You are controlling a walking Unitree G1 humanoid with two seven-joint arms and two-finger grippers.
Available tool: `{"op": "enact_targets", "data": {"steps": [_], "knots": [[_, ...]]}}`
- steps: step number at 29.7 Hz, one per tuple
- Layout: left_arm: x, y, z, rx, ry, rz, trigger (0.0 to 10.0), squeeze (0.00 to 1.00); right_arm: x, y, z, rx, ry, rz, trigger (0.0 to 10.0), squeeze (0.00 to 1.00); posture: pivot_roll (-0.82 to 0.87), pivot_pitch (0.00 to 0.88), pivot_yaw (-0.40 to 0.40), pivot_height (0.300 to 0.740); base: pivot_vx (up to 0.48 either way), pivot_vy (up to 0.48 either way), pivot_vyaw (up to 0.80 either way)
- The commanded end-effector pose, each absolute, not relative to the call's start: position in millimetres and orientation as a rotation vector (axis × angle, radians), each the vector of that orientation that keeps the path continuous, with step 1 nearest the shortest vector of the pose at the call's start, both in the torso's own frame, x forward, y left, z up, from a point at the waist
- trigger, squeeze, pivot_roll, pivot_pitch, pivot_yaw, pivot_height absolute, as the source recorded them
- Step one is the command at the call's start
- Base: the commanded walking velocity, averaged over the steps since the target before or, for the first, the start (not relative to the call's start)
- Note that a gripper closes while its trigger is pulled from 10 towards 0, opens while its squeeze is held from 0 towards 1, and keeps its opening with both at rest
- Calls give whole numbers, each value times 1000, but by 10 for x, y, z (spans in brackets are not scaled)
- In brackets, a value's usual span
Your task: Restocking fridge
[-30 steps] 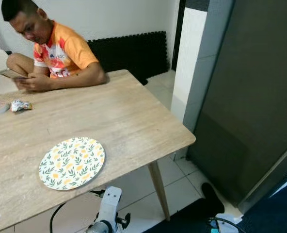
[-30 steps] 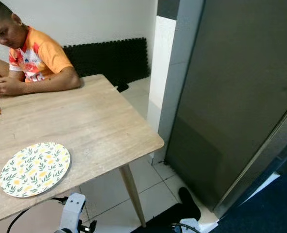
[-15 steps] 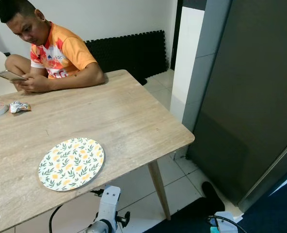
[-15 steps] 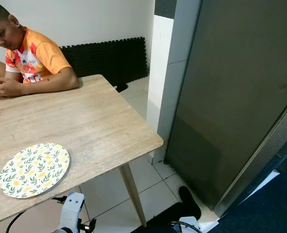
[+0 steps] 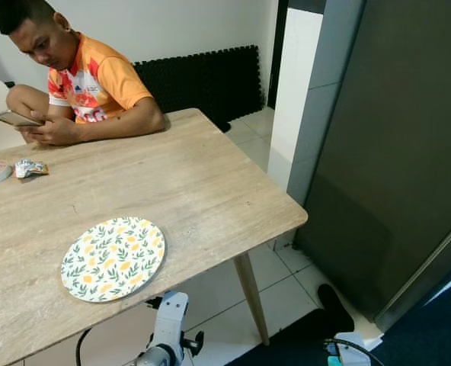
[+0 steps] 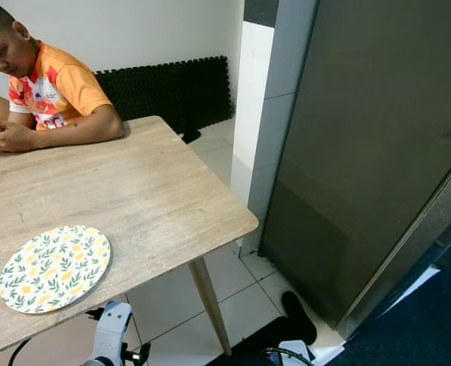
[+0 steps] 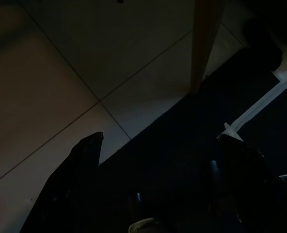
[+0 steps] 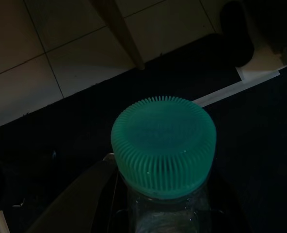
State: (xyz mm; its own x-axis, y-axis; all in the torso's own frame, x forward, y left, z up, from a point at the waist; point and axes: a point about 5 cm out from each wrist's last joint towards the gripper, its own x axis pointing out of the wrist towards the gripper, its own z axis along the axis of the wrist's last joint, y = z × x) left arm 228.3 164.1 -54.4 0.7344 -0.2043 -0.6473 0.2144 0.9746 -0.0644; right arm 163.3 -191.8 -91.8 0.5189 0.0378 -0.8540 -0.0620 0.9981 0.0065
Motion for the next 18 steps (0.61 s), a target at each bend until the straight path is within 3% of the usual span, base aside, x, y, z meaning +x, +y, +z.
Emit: {"op": "enact_targets", "data": {"steps": [1, 18], "knots": [[2243, 1707, -568, 17, 728, -211, 10000, 0, 1641, -1904, -917, -32, 1019, 66, 10000, 0, -9, 14, -32, 734, 0, 0, 0], [2232, 1696, -575, 25, 729, -218, 10000, 0, 1613, -1889, -931, -33, 1027, 65, 10000, 0, -6, 21, -31, 734, 0, 0, 0]]}}
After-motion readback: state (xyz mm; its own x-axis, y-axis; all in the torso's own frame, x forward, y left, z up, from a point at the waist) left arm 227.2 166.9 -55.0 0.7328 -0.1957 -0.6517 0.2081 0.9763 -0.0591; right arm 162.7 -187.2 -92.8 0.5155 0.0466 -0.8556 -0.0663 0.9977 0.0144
